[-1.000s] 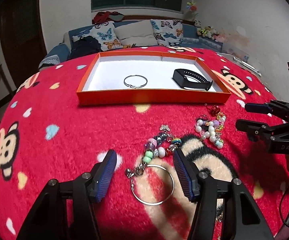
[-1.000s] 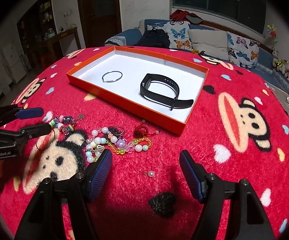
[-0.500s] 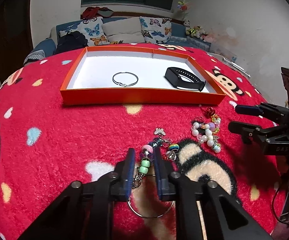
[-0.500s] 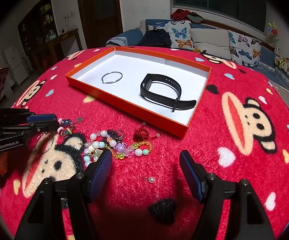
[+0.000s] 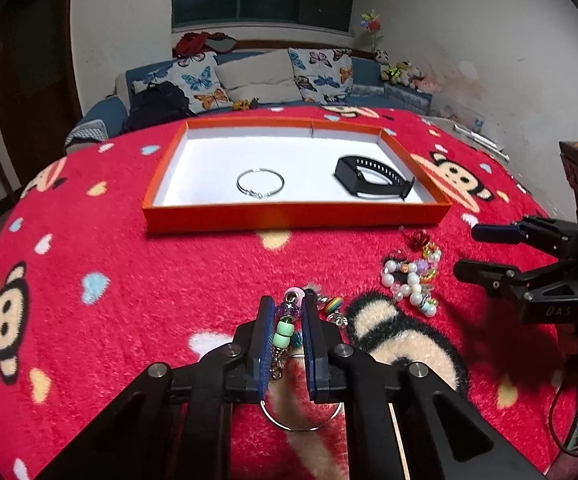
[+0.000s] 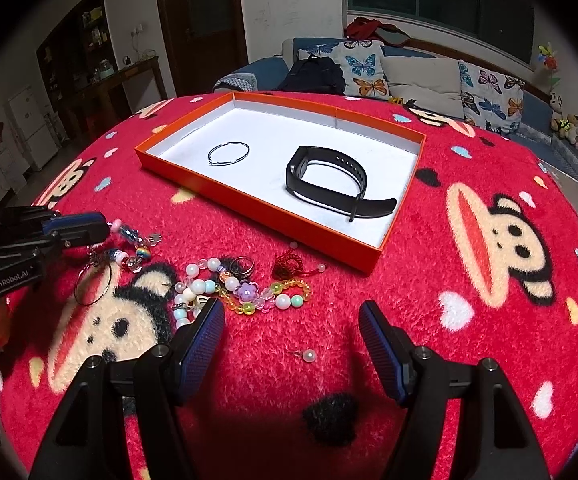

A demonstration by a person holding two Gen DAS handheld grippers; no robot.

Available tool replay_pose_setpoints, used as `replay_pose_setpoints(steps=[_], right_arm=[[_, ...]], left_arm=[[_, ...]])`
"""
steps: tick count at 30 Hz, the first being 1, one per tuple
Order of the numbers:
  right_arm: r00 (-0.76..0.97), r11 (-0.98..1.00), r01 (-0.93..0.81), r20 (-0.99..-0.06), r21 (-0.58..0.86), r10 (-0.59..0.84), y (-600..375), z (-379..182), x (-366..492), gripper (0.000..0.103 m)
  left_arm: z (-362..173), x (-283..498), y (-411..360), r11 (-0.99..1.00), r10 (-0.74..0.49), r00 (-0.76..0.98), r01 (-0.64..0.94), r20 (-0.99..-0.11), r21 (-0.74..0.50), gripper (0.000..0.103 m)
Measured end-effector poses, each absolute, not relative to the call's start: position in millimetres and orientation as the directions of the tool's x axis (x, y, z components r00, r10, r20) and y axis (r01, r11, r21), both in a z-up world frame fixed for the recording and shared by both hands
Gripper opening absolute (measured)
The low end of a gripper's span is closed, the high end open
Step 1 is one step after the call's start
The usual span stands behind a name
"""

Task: Organize jewelry
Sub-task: 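Grasp the pink and green beaded charm bracelet with the left tool, then lift the beaded bracelet with the left tool while the right tool grasps the red tassel charm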

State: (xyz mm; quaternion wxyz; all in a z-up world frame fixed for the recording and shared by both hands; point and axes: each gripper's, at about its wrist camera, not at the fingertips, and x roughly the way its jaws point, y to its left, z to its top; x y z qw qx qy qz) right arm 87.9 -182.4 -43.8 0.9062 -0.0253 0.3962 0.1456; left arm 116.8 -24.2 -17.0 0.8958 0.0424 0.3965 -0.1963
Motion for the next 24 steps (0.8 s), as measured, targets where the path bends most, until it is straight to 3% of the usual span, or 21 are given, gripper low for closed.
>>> replay_pose_setpoints(steps=[13, 24], right_arm=[[0.606, 0.926, -0.355, -0.723, 0.128, 0.332, -186.8, -43.2, 91.5, 0.076], [0.569, 0.920, -0.344, -0.737, 0.189, 0.365, -193.7, -50.3, 123.9, 0.052]], left_arm=[[42.6, 97.0, 1.9, 0.933, -0.327, 0.703, 0.346, -0.631, -0.098, 0.014], [61.4, 97.6, 6.0, 0.930, -0.343, 0.712, 0.350, -0.612, -0.115, 0.014]])
